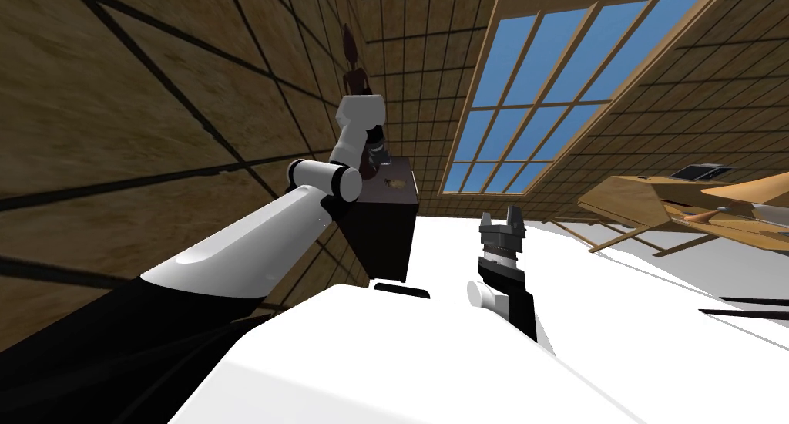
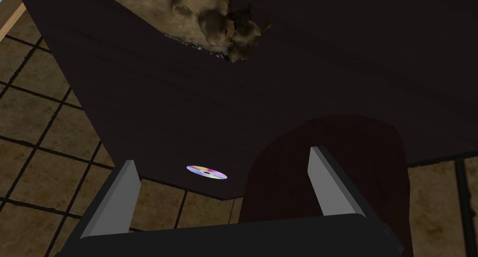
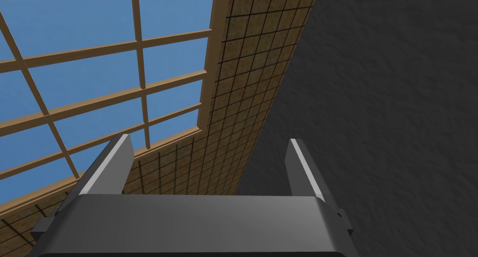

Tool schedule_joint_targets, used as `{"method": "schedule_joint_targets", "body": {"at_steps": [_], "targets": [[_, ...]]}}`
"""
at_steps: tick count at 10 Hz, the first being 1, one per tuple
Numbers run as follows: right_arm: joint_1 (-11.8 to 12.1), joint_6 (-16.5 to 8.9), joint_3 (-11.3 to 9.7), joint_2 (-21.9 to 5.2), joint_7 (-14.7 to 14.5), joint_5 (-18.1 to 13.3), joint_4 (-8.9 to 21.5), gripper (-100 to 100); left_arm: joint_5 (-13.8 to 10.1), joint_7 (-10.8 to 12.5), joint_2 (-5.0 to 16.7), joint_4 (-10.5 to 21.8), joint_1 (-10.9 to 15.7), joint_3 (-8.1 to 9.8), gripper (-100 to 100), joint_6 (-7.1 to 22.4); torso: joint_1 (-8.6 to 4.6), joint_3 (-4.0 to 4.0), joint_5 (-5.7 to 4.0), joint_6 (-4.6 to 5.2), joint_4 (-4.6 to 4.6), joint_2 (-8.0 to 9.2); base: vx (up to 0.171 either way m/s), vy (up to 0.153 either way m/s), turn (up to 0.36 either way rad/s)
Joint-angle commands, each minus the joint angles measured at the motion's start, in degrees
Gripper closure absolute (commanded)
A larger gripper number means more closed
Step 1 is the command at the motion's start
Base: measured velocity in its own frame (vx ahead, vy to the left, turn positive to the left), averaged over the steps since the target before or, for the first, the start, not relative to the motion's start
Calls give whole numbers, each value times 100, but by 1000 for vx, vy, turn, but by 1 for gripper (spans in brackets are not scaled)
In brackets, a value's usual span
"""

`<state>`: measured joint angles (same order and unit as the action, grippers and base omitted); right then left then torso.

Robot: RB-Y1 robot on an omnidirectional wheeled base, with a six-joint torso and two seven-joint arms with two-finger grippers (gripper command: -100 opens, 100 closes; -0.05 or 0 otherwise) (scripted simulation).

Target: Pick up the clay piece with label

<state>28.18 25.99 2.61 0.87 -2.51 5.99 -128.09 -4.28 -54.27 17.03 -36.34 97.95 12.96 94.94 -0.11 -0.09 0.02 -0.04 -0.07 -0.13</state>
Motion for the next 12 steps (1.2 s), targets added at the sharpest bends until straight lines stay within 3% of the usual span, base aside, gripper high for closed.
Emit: {"method": "schedule_joint_targets", "body": {"at_steps": [1, 2, 3, 4, 7, 9, 11, 12], "targets": [[0, 0, 0, 0, 0, 0, 0, 0, -23, -49, -9, 150, 44, 1, -100, 246, 0, 0, 0, 0, 0, 0, 47, -8, -15], [0, 0, 0, 0, 0, 0, 0, 0, -23, -49, -9, 150, 44, 1, -100, 246, 2, -2, 1, -1, -2, -2, 23, -2, 3], [0, 0, 0, 0, 0, 0, 0, 0, -76, -141, 8, 388, 214, 8, -100, 533, 4, 1, 2, -1, 0, 4, 42, -2, -20], [0, 0, 0, 0, 0, 0, 0, 0, -76, -141, 8, 435, 214, 8, -100, 561, 4, 0, 1, 0, 0, 0, 42, -5, -14], [0, 0, 0, 0, 0, 0, 0, 0, -169, -289, 36, 944, 482, 19, -100, 1039, 0, -1, 1, -1, -2, 0, 42, -17, -13], [0, 0, 0, 0, 0, 0, 0, 0, -169, -289, 36, 944, 482, 19, -100, 1137, -1, -1, 1, -1, -2, 1, 27, -12, -1], [0, 0, 0, 0, 0, 0, 0, 0, -238, -385, 55, 1295, 653, 25, -100, 1549, 2, 4, 1, -1, 1, 7, 36, -11, -17], [0, 0, 0, 0, 0, 0, 0, 0, -238, -385, 55, 1295, 653, 25, -100, 1616, -1, 1, 0, -1, 0, 2, 36, -15, -1]]}}
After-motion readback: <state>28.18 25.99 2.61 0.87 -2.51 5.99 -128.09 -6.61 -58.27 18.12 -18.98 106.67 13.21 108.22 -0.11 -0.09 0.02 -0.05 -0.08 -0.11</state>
